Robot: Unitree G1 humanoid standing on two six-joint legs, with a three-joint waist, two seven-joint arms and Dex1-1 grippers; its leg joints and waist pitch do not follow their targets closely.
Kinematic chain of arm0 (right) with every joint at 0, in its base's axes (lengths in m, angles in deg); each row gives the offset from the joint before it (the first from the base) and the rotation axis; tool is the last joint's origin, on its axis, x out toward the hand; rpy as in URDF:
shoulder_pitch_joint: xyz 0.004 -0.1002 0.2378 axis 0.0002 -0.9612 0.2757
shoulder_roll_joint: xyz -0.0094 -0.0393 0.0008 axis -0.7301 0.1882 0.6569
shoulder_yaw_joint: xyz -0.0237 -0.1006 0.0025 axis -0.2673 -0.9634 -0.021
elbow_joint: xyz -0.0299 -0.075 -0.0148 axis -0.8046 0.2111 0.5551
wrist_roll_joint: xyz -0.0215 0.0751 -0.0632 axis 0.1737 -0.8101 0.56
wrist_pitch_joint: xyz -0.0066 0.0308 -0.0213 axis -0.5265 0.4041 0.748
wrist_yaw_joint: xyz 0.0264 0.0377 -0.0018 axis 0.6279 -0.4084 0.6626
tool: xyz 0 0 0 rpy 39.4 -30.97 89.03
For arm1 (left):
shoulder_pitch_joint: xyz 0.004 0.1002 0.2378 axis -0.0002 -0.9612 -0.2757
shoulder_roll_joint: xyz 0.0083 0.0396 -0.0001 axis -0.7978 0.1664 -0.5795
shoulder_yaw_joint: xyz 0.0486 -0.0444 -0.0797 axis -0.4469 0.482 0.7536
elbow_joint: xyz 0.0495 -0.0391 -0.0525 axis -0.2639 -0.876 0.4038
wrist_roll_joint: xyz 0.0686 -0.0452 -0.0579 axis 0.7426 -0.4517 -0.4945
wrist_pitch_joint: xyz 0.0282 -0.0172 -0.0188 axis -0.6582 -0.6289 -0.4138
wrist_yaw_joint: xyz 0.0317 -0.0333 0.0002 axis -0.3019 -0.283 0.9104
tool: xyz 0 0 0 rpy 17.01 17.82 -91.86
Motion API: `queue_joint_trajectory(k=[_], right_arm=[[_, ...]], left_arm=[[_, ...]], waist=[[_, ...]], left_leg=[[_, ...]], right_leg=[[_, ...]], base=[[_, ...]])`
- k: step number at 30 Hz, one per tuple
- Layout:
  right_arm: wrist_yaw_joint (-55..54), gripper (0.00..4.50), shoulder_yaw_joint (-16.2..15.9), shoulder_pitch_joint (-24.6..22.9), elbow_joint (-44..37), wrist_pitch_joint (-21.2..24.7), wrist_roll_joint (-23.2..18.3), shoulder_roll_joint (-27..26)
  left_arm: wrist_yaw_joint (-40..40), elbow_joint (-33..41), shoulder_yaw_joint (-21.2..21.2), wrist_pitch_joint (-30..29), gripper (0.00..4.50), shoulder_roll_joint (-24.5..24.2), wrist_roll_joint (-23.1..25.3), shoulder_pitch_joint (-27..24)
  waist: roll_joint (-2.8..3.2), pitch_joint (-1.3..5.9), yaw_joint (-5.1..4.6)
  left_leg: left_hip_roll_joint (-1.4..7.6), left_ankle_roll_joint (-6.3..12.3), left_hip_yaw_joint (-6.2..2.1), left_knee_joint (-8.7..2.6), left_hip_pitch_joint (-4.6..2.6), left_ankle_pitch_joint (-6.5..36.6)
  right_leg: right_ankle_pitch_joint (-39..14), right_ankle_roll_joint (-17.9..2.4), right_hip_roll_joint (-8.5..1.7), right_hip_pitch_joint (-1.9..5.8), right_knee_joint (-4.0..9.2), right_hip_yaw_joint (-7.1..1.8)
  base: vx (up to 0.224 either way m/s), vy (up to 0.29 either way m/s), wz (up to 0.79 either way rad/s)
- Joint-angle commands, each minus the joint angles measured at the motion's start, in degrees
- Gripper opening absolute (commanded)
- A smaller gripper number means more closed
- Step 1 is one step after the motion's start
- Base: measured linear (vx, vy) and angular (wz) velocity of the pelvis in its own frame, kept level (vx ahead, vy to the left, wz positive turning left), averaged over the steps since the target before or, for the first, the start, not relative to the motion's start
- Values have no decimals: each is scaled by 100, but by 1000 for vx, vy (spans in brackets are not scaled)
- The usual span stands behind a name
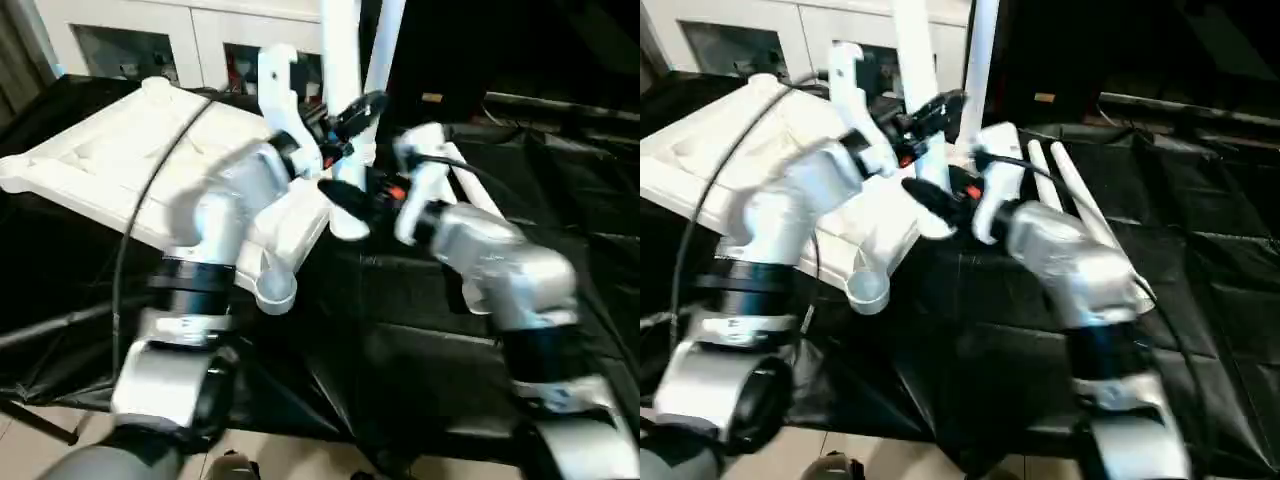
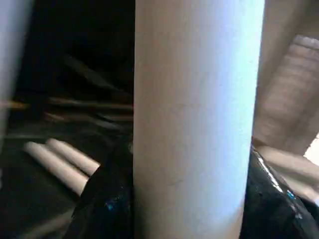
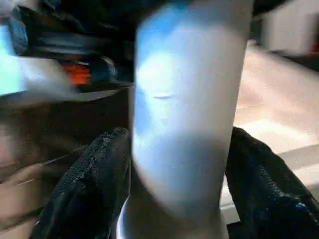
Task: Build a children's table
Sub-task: Pick table leg
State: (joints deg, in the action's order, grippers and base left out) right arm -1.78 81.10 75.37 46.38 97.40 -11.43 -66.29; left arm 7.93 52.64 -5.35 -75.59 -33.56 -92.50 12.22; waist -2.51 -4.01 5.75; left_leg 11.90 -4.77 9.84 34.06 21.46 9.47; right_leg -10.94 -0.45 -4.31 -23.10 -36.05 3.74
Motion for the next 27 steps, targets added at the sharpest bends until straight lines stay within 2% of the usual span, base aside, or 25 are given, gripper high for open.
queue_joint_trajectory(k=[1, 3, 5, 11, 14, 16, 17, 19, 20, 21, 22, 23, 25, 27], right_arm=[[358, 305, -25, -40, -196, 164, -193, 120], [426, 288, -63, -58, -207, 179, -188, 162], [392, 267, -85, -80, -151, 180, -145, 159], [356, 218, -103, -129, -206, 254, -230, 141], [320, 212, -144, -158, -207, 230, -156, 122], [248, 209, -180, -172, -196, 172, -73, 91], [168, 208, -191, -164, -183, 147, -35, 72], [69, 207, -207, -151, -168, 91, 34, 45], [-207, 205, -203, -103, -83, -2, 192, -45], [-290, 204, -205, -85, -54, -33, 242, -76], [-735, 204, -67, 16, 110, -179, 352, -345], [-855, 203, -46, 71, 189, -240, 399, -439], [-948, 202, -52, 128, 268, -306, 461, -520], [-1123, 202, -35, 195, 374, -362, 513, -639]], left_arm=[[-522, 251, -84, -216, 195, -37, -335, 37], [-668, 280, -94, -245, 195, -74, -394, 36], [-1074, 448, -134, -356, 195, -146, -617, 22], [-1133, 398, -91, -400, 195, -103, -692, 95], [-1153, 462, -79, -431, 195, -100, -723, 51], [-843, 435, -97, -248, 195, -60, -470, 37], [-630, 351, -94, -175, 230, -19, -335, 63], [-369, 259, -120, -105, 265, 12, -147, 94], [104, 96, -203, 76, 265, 82, 236, 130], [259, 48, -232, 126, 271, 104, 358, 138], [1158, -213, -352, 409, 271, 225, 995, 195], [1546, -350, -280, 483, 277, 333, 1117, 235], [1895, -486, -151, 538, 277, 455, 1154, 278], [2208, -613, 6, 616, 277, 582, 1141, 320]], waist=[[-40, 467, 19], [-42, 459, 25], [-11, 447, 17], [-6, 462, 16], [-7, 467, 33], [-6, 469, 43], [-14, 468, 40], [-5, 465, 46], [-34, 459, 42], [-25, 453, 44], [-38, 459, 42], [-70, 464, 32], [-72, 482, 53], [-61, 483, 56]], left_leg=[[57, 157, 38, -318, -50, 595], [63, 102, 37, -326, -55, 664], [70, -7, 22, -343, -60, 806], [70, -75, 18, -342, -63, 808], [68, -68, 19, -339, -61, 762], [69, -75, 18, -339, -58, 740], [69, -75, 19, -340, -57, 740], [72, -88, 16, -342, -61, 753], [82, -125, 16, -347, -63, 775], [82, -152, 13, -349, -63, 805], [80, -167, 9, -355, -59, 858], [76, -201, 5, -358, -60, 876], [64, -197, 0, -350, -48, 748], [64, -172, 3, -346, -44, 683]], right_leg=[[-527, -1157, -306, 372, 387, -246], [-709, -1148, -321, 370, 409, -246], [-1008, -1049, -322, 356, 431, -244], [-975, -992, -308, 351, 431, -246], [-893, -1002, -307, 354, 422, -247], [-810, -1014, -307, 356, 416, -246], [-811, -1010, -305, 357, 416, -246], [-842, -1001, -309, 355, 422, -244], [-925, -933, -307, 343, 441, -249], [-988, -897, -308, 337, 446, -250], [-1131, -800, -316, 344, 467, -249], [-1245, -700, -317, 343, 474, -244], [-1170, -633, -320, 360, 463, -245], [-988, -675, -310, 349, 447, -248]], base=[[0, 0, 0], [0, 0, 0], [0, 0, 0], [0, 0, 0], [0, 0, 0], [0, 0, 0], [0, 0, 0], [0, 0, 0], [0, 0, 0], [0, 0, 0], [0, 0, 0], [0, 0, 0], [0, 0, 0], [0, 0, 0]])
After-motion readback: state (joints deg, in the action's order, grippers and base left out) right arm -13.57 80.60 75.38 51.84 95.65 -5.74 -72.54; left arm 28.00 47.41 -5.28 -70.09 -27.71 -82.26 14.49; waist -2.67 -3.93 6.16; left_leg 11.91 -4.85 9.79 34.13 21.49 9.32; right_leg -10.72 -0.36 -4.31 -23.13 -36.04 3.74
